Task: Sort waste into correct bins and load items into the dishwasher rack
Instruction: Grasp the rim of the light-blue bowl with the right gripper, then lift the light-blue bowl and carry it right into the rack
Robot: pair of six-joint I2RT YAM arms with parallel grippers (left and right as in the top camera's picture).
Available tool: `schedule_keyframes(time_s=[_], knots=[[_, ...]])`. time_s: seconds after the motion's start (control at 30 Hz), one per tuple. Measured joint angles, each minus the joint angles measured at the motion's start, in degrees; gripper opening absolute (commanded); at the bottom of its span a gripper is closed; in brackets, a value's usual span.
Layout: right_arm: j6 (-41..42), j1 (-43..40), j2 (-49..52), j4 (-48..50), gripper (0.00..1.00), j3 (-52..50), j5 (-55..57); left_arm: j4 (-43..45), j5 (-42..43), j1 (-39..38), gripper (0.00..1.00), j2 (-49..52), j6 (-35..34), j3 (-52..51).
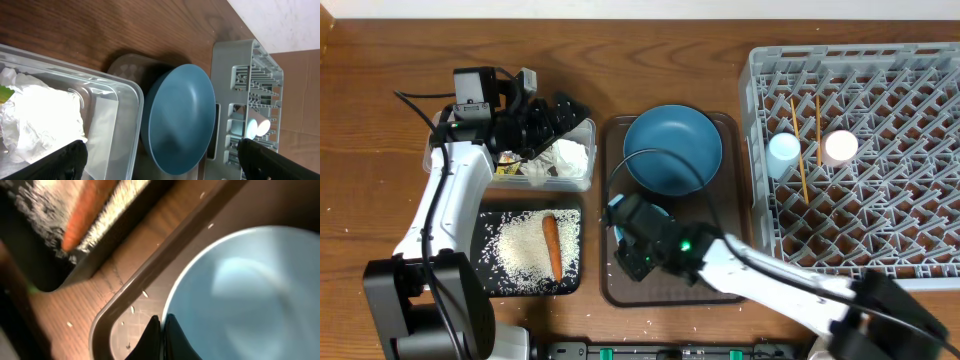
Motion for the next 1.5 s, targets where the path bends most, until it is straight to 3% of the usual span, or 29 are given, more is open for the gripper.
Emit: schedule_keyframes(time_s=[0.3, 0.6, 0.8, 1.0, 1.5], knots=[[-4.1, -11.1, -18.7, -7.3, 0.01, 0.0, -2.9, 0.0, 0.0, 0.0, 0.98, 0.0, 0.0, 0.0], [-10.0, -36.3, -29.2, -14.0, 0.01, 0.0, -25.8, 0.0, 0.0, 0.0, 0.98, 0.0, 0.0, 0.0], [-14.0, -54.5, -28.3, -17.0, 0.01, 0.0, -46.4, 0.0, 0.0, 0.0, 0.98, 0.0, 0.0, 0.0], [-16.3, -65.7, -24.3, -20.3, 0.01, 0.0, -61.2, 0.0, 0.0, 0.0, 0.98, 0.0, 0.0, 0.0], [-29.2, -77.9, -17.9, -39.6, 0.01, 0.0, -67.3, 0.0, 0.0, 0.0, 0.98, 0.0, 0.0, 0.0]])
